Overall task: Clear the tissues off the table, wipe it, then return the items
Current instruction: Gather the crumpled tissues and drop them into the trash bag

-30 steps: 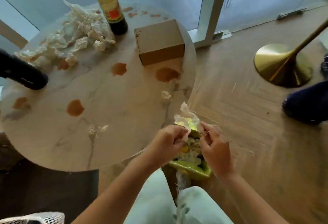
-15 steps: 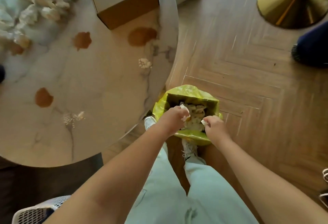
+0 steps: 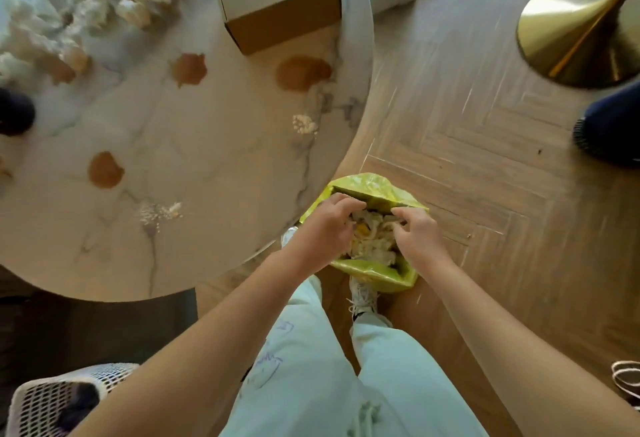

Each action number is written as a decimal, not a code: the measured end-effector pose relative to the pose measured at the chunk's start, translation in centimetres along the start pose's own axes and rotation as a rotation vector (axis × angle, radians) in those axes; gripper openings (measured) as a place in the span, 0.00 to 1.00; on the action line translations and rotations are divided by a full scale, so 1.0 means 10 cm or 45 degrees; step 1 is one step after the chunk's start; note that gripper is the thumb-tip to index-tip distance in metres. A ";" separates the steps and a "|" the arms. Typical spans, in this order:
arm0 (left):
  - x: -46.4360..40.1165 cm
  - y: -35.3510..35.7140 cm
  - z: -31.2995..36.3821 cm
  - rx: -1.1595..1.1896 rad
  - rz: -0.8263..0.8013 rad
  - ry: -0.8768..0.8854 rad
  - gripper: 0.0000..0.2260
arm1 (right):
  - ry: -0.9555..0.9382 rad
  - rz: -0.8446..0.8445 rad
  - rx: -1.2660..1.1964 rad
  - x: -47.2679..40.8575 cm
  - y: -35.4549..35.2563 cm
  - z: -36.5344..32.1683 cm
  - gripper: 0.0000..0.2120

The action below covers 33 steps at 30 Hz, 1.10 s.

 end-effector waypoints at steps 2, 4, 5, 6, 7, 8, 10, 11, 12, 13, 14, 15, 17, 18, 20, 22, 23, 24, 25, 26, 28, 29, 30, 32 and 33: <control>0.04 -0.30 0.12 0.016 0.145 0.069 0.15 | -0.164 0.106 -0.056 0.07 -0.15 -0.41 0.14; 0.09 -0.62 0.14 0.055 0.315 0.061 0.14 | -0.344 0.206 -0.111 0.15 -0.28 -0.87 0.13; 0.14 -0.79 0.11 0.073 0.417 0.027 0.13 | -0.431 0.241 -0.138 0.19 -0.33 -1.12 0.13; 0.18 -0.97 0.07 0.088 0.514 -0.018 0.13 | -0.510 0.264 -0.159 0.22 -0.37 -1.36 0.12; 0.24 -1.14 0.02 0.093 0.595 -0.063 0.13 | -0.583 0.279 -0.171 0.26 -0.40 -1.60 0.12; 0.29 -1.30 -0.05 0.090 0.658 -0.101 0.12 | -0.648 0.289 -0.175 0.29 -0.42 -1.84 0.12; 0.39 -1.62 -0.21 0.082 0.739 -0.169 0.13 | -0.745 0.294 -0.164 0.32 -0.40 -2.28 0.12; 0.44 -1.79 -0.31 0.074 0.768 -0.203 0.13 | -0.778 0.284 -0.154 0.32 -0.37 -2.48 0.12; 0.48 -1.96 -0.41 0.061 0.797 -0.237 0.12 | -0.803 0.268 -0.141 0.31 -0.32 -2.67 0.13; 0.51 -2.13 -0.51 0.042 0.829 -0.268 0.12 | -0.826 0.249 -0.121 0.29 -0.26 -2.87 0.13; 0.54 -2.30 -0.62 0.024 0.866 -0.296 0.12 | -0.846 0.227 -0.094 0.26 -0.20 -3.06 0.13; 0.56 -2.47 -0.73 -0.001 0.900 -0.317 0.12 | -0.869 0.202 -0.069 0.23 -0.12 -3.25 0.14; 0.57 -2.80 -0.96 -0.075 0.943 -0.340 0.12 | -0.921 0.150 -0.036 0.16 0.03 -3.65 0.14; 0.55 -2.96 -1.09 -0.112 0.953 -0.345 0.12 | -0.942 0.132 -0.018 0.11 0.12 -3.85 0.14; 0.49 -3.24 -1.37 -0.169 0.960 -0.355 0.13 | -0.983 0.128 0.045 0.01 0.30 -4.23 0.14; 0.40 -3.47 -1.66 -0.232 0.950 -0.363 0.13 | -0.998 0.117 0.120 -0.15 0.51 -4.57 0.14; 0.35 -3.57 -1.81 -0.276 0.934 -0.373 0.13 | -0.998 0.107 0.156 -0.24 0.62 -4.71 0.15; 0.31 -3.64 -1.97 -0.315 0.911 -0.398 0.13 | -0.994 0.100 0.195 -0.34 0.73 -4.84 0.15; 0.29 -3.69 -2.13 -0.344 0.878 -0.437 0.13 | -0.984 0.098 0.243 -0.45 0.84 -4.94 0.16; 0.27 -3.73 -2.28 -0.373 0.840 -0.489 0.14 | -0.968 0.096 0.302 -0.55 0.94 -5.03 0.17; 0.29 -3.77 -2.56 -0.436 0.755 -0.649 0.16 | -0.940 0.073 0.445 -0.76 1.15 -5.17 0.18; 0.31 -3.78 -2.68 -0.456 0.716 -0.730 0.18 | -0.932 0.050 0.516 -0.83 1.25 -5.22 0.19; 0.33 -3.79 -2.79 -0.465 0.686 -0.785 0.19 | -0.929 0.024 0.571 -0.91 1.34 -5.26 0.19; 0.34 -3.81 -2.93 -0.470 0.658 -0.815 0.19 | -0.935 -0.015 0.623 -1.01 1.49 -5.33 0.18; 0.33 -3.82 -2.98 -0.474 0.651 -0.807 0.19 | -0.932 -0.033 0.646 -1.06 1.55 -5.35 0.18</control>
Point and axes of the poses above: each hand's wrist, its own x-axis away from the middle knuckle, its own y-axis out of the palm, z = x × y, the point moved 7 cm from there along -x, towards the middle knuckle, and after that the axes turned 12 degrees about y, right-handed, at the moved point
